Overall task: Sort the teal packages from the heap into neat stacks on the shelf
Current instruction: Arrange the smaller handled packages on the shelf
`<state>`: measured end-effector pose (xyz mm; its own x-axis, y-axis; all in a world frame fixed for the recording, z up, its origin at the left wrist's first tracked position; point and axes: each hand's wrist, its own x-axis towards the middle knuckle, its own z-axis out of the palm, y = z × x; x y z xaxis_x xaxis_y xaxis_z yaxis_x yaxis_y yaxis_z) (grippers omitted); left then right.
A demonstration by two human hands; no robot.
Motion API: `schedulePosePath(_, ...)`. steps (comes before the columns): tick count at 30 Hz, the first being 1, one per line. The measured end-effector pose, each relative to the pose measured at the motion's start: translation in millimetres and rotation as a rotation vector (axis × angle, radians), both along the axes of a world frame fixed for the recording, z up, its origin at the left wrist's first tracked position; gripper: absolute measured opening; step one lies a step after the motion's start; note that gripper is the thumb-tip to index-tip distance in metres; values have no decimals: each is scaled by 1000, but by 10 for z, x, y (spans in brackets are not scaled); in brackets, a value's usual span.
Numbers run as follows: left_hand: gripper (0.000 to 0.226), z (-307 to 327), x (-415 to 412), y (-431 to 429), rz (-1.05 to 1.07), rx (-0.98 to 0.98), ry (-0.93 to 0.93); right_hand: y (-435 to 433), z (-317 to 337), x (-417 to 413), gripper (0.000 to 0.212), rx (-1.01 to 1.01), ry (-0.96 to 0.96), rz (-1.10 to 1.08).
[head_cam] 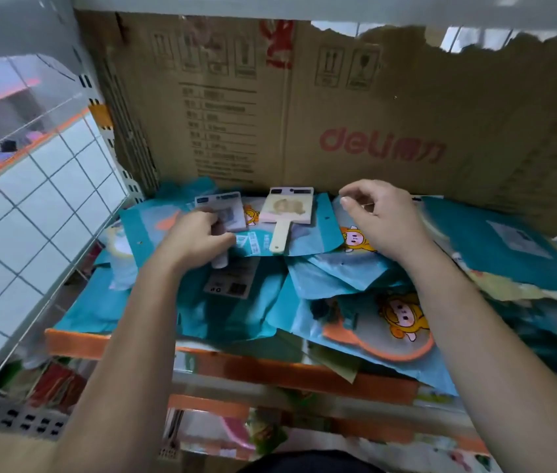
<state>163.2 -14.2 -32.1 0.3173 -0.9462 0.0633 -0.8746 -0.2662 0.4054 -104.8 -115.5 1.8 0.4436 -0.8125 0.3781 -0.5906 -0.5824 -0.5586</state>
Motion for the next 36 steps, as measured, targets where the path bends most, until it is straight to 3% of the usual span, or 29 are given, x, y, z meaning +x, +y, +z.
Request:
schedulePosePath(2,19,12,28,27,27,8,13,-1,15,41,21,11,4,-5)
schedulePosePath(7,38,-49,4,-17,182,-82,-41,-17,89,206,22,18,30,26)
schedulePosePath(10,61,-110,1,-62,239,-85,-60,-71,136,338,22,24,86,45)
schedulePosePath(14,92,-58,48,-83,329,-68,112,-165,155,512,23,56,185,28)
schedulePosePath(16,85,-5,86,-69,341,-55,193,-205,143,589,24,88,256,-7)
schedulePosePath(21,40,21,206,32,257,-253,465,-280,38,720,26,144,439,-91)
schedulePosePath(24,43,16,225,106,300,-349,524,-296,-12,813,45,166,539,-124)
schedulePosePath(28,34,-30,230,211,315,-499,664,-309,-38,932,72,235,508,-164)
schedulePosePath(32,17,-14,167,312,312,-587,735,-297,-88,1001,79,299,504,-156)
schedulePosePath(36,21,-1,137,361,301,-622,795,-293,-85,1023,81,366,459,-168)
